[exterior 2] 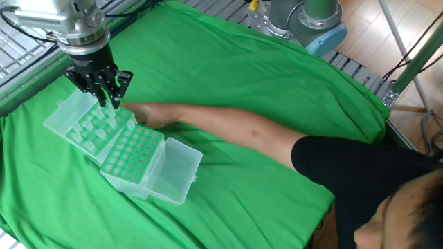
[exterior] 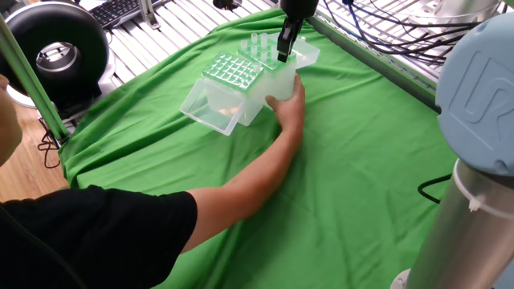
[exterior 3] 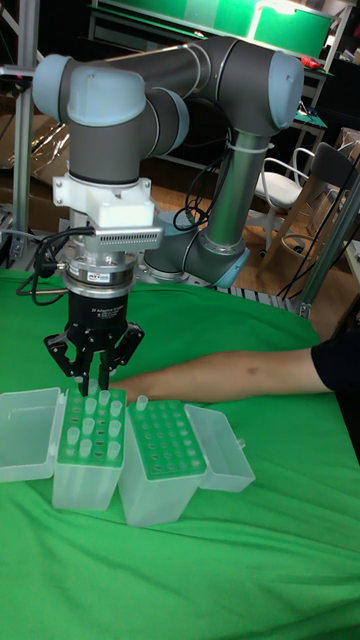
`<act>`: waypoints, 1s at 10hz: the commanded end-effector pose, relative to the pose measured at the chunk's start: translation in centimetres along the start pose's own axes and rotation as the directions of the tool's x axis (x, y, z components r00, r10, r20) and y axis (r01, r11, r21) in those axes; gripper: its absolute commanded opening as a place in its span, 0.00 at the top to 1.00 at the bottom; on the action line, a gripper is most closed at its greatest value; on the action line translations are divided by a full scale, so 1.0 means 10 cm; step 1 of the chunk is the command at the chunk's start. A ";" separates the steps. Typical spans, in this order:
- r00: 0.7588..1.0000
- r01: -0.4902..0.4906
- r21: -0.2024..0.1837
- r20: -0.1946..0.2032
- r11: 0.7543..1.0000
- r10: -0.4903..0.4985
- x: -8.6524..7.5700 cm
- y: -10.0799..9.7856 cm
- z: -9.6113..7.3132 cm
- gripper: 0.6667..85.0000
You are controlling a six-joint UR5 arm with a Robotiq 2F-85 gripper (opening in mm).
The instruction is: Insert a large pipette tip into the holder for large pipette tips
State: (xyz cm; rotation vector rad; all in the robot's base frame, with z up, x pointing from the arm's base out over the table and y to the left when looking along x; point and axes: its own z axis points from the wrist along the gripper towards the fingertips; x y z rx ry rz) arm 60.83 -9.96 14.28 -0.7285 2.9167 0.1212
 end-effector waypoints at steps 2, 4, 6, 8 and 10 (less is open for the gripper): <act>1.000 -0.019 -0.001 0.011 1.000 0.019 -0.03 -0.01 -0.01 0.72; 0.999 -0.030 0.009 0.011 1.000 0.030 -0.03 -0.03 -0.02 0.81; 0.999 -0.045 0.014 0.017 0.999 0.045 -0.05 -0.05 -0.04 0.87; 0.999 -0.052 0.015 0.005 0.999 0.052 -0.03 -0.04 -0.14 0.89; 0.997 -0.065 0.024 -0.028 0.998 0.066 0.00 -0.04 -0.36 0.94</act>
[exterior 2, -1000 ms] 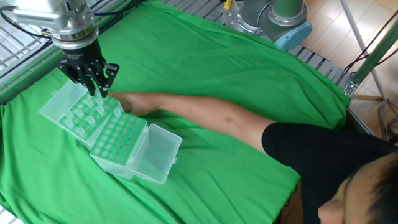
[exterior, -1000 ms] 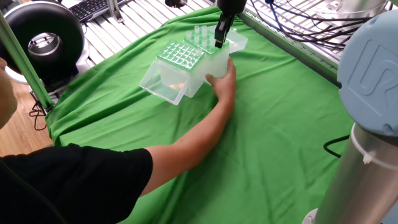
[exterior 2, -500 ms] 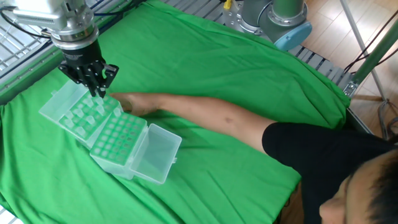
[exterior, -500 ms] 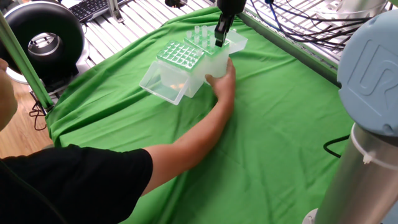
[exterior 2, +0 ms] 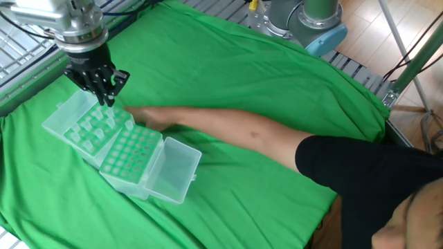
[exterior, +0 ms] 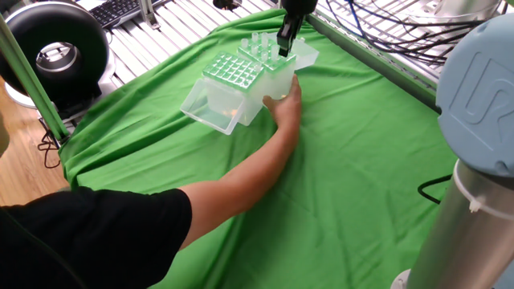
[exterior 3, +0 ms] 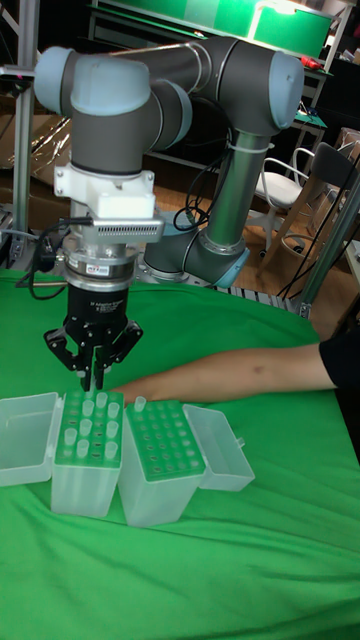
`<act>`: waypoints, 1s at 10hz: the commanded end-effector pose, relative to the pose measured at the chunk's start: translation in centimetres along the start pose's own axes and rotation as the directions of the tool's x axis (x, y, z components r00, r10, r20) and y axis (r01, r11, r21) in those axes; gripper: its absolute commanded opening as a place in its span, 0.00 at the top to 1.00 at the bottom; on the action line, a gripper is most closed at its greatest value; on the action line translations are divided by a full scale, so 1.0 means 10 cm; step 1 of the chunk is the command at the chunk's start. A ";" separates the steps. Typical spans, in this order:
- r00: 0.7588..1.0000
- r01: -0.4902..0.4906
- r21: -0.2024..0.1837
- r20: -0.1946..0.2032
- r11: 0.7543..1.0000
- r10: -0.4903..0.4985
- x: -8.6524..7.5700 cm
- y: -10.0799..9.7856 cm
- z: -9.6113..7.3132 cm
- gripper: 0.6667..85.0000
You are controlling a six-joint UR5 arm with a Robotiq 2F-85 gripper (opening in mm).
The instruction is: Insert a large pipette tip into the holder for large pipette tips
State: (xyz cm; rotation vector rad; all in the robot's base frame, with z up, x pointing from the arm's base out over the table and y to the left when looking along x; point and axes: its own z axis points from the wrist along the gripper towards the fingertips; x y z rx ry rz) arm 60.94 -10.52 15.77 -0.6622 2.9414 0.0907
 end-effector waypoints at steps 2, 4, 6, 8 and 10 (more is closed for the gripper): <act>0.999 -0.031 0.000 -0.039 1.000 0.031 0.01 0.05 -0.42 1.00; 0.998 -0.030 0.003 -0.051 1.000 0.030 -0.01 0.06 -0.63 1.00; 0.997 -0.028 0.002 -0.076 1.000 0.028 0.00 0.09 -0.86 1.00; 0.995 -0.027 0.001 -0.093 1.000 0.027 0.00 0.12 -1.08 1.00; 0.994 -0.031 0.004 -0.103 1.000 0.031 -0.06 0.14 -1.28 1.00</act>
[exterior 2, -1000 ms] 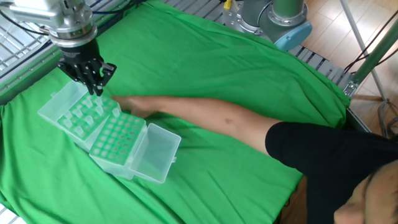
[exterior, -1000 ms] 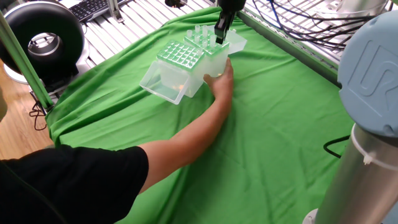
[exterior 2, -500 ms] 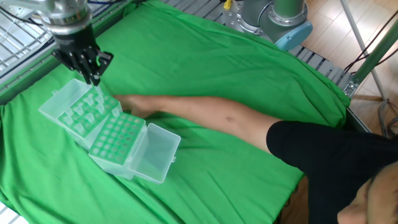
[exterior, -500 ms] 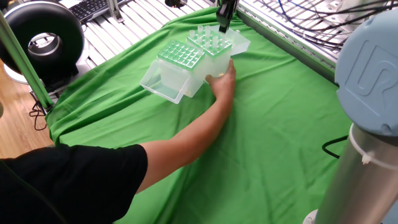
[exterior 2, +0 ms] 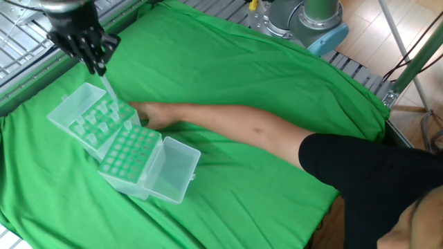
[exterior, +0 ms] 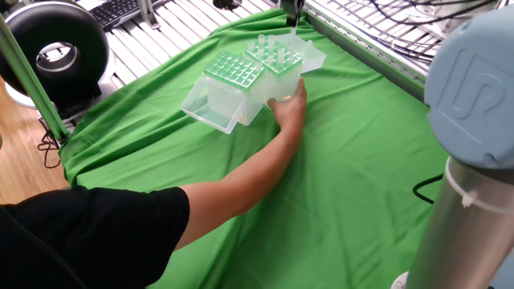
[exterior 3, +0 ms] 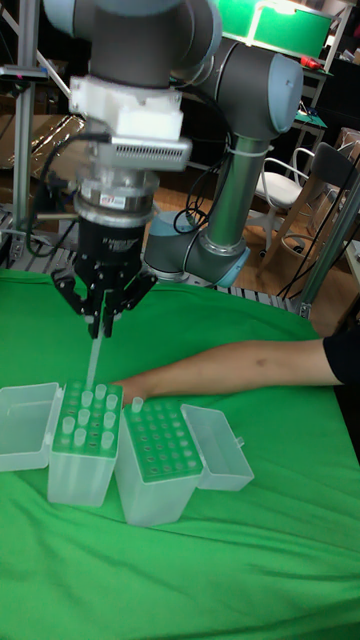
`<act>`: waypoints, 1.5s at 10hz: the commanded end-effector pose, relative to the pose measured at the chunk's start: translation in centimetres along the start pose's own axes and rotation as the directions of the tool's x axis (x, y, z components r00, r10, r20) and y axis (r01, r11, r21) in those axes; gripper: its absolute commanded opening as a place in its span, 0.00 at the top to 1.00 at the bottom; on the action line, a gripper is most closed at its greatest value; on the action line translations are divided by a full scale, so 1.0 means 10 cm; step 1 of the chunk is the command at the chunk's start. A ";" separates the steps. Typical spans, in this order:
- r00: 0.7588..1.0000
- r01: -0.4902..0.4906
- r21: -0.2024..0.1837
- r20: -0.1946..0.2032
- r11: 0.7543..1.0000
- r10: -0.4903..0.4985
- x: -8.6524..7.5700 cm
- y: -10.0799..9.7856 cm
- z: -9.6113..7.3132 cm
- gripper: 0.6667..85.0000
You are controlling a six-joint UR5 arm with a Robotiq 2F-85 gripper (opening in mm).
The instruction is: Insert a large pipette tip into the holder for large pipette tips
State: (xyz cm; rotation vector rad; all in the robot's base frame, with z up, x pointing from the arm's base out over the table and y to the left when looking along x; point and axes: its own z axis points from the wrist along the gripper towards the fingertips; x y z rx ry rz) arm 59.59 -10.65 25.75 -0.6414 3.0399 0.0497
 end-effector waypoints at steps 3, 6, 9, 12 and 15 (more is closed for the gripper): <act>1.000 -0.006 -0.003 -0.022 1.000 0.006 -0.06 0.09 -0.55 1.00; 0.998 -0.051 -0.004 -0.044 0.999 0.050 -0.09 0.28 -0.73 1.00; 0.990 -0.134 -0.031 -0.051 0.990 0.132 -0.29 0.74 -0.83 1.00; 0.984 -0.179 -0.022 -0.022 0.984 0.178 -0.54 1.06 -0.76 1.00; 0.986 -0.165 -0.019 0.001 0.986 0.165 -0.73 1.14 -0.58 1.00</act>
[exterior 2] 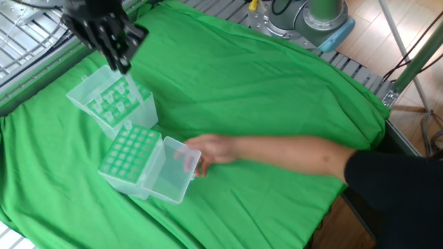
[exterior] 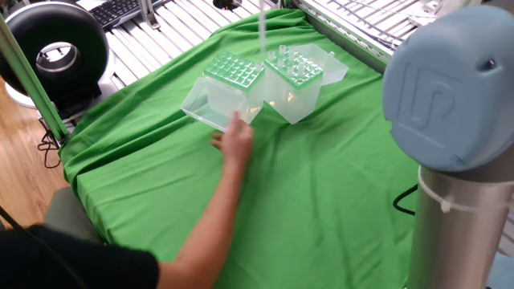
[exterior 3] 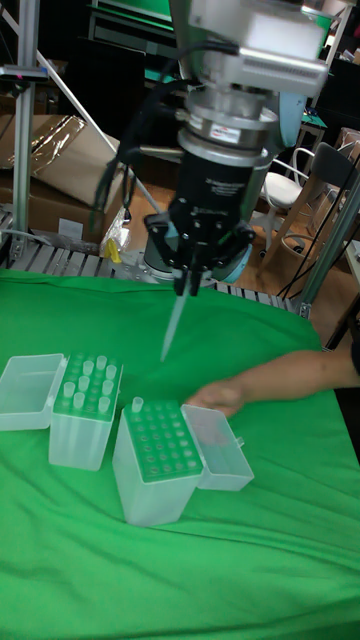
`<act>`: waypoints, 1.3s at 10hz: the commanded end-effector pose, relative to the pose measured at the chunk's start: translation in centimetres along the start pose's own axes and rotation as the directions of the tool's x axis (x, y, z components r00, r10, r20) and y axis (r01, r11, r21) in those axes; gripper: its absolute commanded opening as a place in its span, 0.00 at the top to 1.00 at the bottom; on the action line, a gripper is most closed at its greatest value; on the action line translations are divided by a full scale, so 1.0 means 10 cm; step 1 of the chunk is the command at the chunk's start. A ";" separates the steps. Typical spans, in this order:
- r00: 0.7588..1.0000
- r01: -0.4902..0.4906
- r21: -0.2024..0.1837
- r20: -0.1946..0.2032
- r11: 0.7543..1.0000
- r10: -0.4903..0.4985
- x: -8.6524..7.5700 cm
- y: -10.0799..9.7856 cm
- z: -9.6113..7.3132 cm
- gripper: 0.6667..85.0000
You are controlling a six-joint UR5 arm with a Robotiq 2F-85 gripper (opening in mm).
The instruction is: Insert a large pipette tip into the holder for large pipette tips
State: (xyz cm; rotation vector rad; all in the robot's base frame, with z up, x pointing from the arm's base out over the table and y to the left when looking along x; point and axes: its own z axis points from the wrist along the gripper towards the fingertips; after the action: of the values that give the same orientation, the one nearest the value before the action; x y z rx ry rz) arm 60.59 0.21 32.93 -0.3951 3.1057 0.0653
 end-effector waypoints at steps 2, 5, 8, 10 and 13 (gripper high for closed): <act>0.999 0.015 0.004 0.031 1.000 -0.015 -0.18 0.24 0.20 1.00; 0.998 0.050 0.013 0.038 0.999 -0.050 -0.19 0.16 0.43 1.00; 0.998 0.059 0.029 0.036 0.998 -0.060 -0.19 0.17 0.49 1.00; 0.997 0.064 0.029 0.037 0.998 -0.065 -0.20 0.18 0.49 1.00; 0.997 0.062 0.023 0.044 0.998 -0.063 -0.20 0.18 0.50 1.00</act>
State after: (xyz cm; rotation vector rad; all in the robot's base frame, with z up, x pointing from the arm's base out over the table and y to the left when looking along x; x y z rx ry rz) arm 62.06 2.36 28.13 -0.4810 3.0536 0.0174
